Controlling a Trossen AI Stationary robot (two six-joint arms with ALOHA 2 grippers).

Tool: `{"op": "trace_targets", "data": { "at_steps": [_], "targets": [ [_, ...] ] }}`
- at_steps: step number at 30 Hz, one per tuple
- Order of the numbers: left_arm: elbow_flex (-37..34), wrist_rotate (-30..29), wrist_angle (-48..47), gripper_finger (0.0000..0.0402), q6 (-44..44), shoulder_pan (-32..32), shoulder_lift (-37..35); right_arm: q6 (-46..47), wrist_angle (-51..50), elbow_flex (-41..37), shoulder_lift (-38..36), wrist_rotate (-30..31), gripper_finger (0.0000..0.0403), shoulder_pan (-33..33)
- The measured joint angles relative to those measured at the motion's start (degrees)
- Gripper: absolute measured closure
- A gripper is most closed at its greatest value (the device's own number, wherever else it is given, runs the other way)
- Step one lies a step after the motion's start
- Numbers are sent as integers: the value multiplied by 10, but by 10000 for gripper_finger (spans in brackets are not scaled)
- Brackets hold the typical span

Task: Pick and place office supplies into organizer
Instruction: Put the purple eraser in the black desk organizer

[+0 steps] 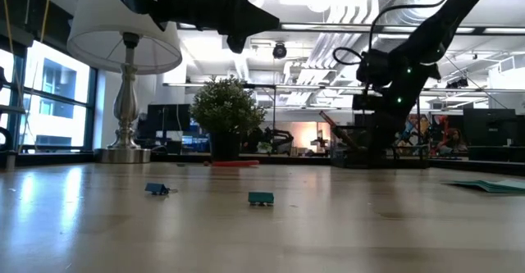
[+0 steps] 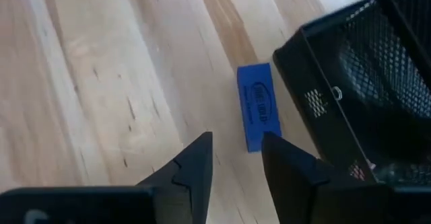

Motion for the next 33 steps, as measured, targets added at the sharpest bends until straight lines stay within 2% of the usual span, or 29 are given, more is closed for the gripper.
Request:
{"op": "trace_targets", "data": {
  "at_steps": [7,15,19,27,33],
  "targets": [
    [0,0,0,394,0,0,0,19,43,-2,50,28,286,-2],
    [0,0,-9,394,2,0,0,16,30,-2,33,43,283,-1],
    [0,0,-9,394,1,0,0,-13,60,-3,34,68,284,-3],
    [0,-1,-9,394,1,0,0,-12,103,-2,71,27,284,-12],
    [0,-1,-9,394,1,0,0,-12,107,0,86,-27,284,-12]
  ]
}}
